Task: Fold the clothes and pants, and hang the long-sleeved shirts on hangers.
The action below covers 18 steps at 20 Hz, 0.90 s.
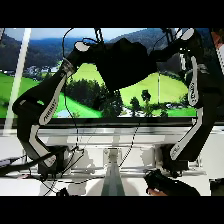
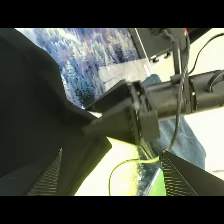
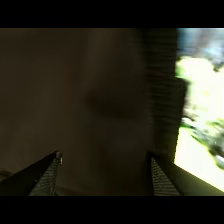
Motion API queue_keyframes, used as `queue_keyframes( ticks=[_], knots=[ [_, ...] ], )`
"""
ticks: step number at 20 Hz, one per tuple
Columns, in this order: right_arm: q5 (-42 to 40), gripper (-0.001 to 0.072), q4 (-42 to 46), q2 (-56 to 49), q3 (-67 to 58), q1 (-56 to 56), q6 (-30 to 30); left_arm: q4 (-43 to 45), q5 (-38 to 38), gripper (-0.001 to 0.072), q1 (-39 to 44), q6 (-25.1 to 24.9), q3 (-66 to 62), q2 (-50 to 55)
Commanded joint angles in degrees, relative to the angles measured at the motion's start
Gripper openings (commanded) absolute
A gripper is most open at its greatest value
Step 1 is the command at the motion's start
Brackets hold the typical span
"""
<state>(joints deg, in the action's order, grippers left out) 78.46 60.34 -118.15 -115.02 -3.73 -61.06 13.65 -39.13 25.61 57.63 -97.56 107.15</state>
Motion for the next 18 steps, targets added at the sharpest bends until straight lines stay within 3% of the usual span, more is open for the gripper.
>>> queue_keyframes(
  ticks=[1, 4, 8, 15, 18],
  knots=[
    [-5.09, 0.0637, 3.87, -0.42, 0.68, 2.38, 2.89, 0.04, -0.66, 0.0703, 0.00, -0.02, 0.00, 0.04],
    [-9.33, 0.0637, 10.49, -0.98, 0.68, 3.48, -2.34, 0.07, -0.63, 0.0703, 0.00, -0.02, 0.00, 0.04],
    [-7.56, 0.0637, 11.04, -2.40, 0.68, 1.03, -11.98, 1.27, -0.66, 0.0703, 0.00, 0.00, 0.04, 0.04],
    [9.75, 0.0636, -9.92, -8.81, 0.70, 0.35, -13.53, 1.27, -0.63, 0.0690, 0.00, -0.02, 0.04, 0.04],
    [8.59, 0.0626, -11.72, -10.56, 0.74, 3.69, -13.18, 1.29, -0.63, 0.0690, -0.11, -0.81, 0.02, -0.02]
  ],
)
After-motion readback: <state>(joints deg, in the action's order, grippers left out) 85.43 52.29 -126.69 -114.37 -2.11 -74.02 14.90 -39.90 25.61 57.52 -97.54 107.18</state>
